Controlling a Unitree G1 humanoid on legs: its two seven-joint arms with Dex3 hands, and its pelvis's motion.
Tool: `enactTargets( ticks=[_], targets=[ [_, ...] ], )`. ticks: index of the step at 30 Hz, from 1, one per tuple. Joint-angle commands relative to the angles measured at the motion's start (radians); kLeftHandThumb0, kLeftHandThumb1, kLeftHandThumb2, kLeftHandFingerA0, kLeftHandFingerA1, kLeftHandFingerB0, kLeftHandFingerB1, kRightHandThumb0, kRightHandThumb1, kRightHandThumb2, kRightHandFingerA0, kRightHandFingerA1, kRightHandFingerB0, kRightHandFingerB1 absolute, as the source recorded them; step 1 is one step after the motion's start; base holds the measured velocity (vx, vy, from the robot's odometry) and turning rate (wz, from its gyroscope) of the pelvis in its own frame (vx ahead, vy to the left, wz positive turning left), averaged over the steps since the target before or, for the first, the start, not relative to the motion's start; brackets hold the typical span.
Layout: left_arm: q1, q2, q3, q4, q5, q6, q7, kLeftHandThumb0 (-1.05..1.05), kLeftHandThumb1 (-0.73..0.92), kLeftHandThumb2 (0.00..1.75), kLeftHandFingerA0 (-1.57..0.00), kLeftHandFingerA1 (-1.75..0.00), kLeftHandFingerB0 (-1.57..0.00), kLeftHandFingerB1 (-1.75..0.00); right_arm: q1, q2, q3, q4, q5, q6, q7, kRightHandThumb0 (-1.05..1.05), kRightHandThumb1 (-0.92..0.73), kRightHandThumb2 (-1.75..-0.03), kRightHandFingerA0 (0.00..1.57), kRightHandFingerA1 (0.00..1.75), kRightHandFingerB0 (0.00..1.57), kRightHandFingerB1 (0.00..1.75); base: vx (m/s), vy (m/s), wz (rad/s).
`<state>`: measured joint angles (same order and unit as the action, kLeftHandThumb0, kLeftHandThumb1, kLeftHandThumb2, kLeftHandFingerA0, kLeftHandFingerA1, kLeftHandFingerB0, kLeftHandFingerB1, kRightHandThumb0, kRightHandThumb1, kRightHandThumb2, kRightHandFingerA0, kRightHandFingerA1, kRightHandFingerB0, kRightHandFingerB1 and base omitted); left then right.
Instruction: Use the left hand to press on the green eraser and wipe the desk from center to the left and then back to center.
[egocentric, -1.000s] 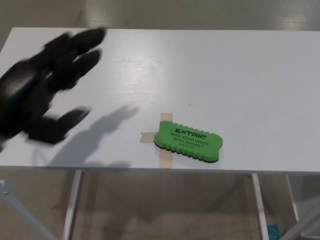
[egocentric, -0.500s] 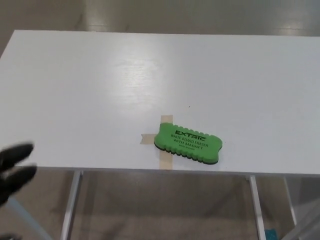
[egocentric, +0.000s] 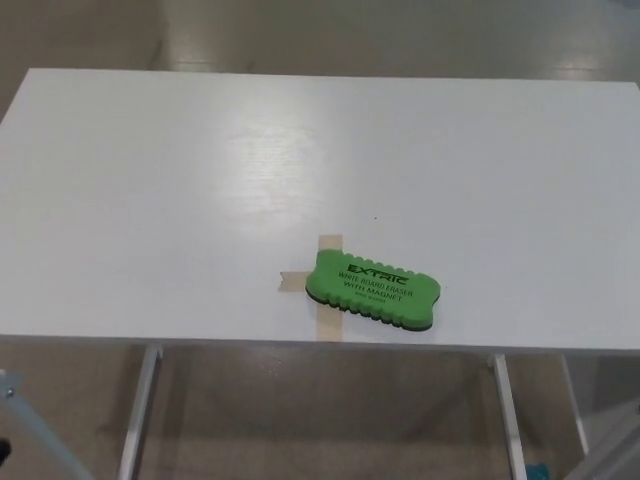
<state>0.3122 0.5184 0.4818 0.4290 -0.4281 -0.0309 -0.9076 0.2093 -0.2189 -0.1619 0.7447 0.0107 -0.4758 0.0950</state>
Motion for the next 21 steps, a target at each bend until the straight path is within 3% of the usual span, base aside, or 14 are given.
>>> enactTargets(
  ticks=[1, 14, 15, 21],
  targets=[
    [-0.149, -0.053, -0.065, 0.599, 0.173, -0.182, 0.258, -0.52, 0.47, 0.54, -0.36, -0.37, -0.30, -0.30, 0.024, 0.020, -0.005, 0.060, -0.005, 0.013, -0.041, -0.39, -0.70, -0.62, 0.68, 0.48, 0.52, 0.36, 0.00, 0.000, 0.00],
    [-0.224, -0.051, -0.121, 0.749, 0.180, -0.248, 0.278, -0.55, 0.48, 0.55, -0.38, -0.37, -0.31, -0.30, -0.016, 0.004, 0.015, 0.109, -0.046, -0.009, -0.082, -0.38, -0.71, -0.62, 0.67, 0.49, 0.51, 0.36, 0.00, 0.000, 0.00],
    [-0.226, -0.052, -0.124, 0.755, 0.180, -0.256, 0.275, -0.60, 0.41, 0.71, -0.36, -0.46, -0.28, -0.40, -0.010, 0.004, 0.016, 0.109, -0.047, -0.013, -0.083, -0.38, -0.71, -0.62, 0.67, 0.49, 0.51, 0.36, 0.00, 0.000, 0.00],
    [-0.238, -0.056, -0.130, 0.788, 0.176, -0.287, 0.256, -0.61, 0.41, 0.72, -0.39, -0.46, -0.28, -0.40, -0.002, 0.003, 0.018, 0.121, -0.042, -0.024, -0.079, -0.38, -0.71, -0.62, 0.68, 0.49, 0.50, 0.36, 0.00, 0.000, 0.00]
  ],
)
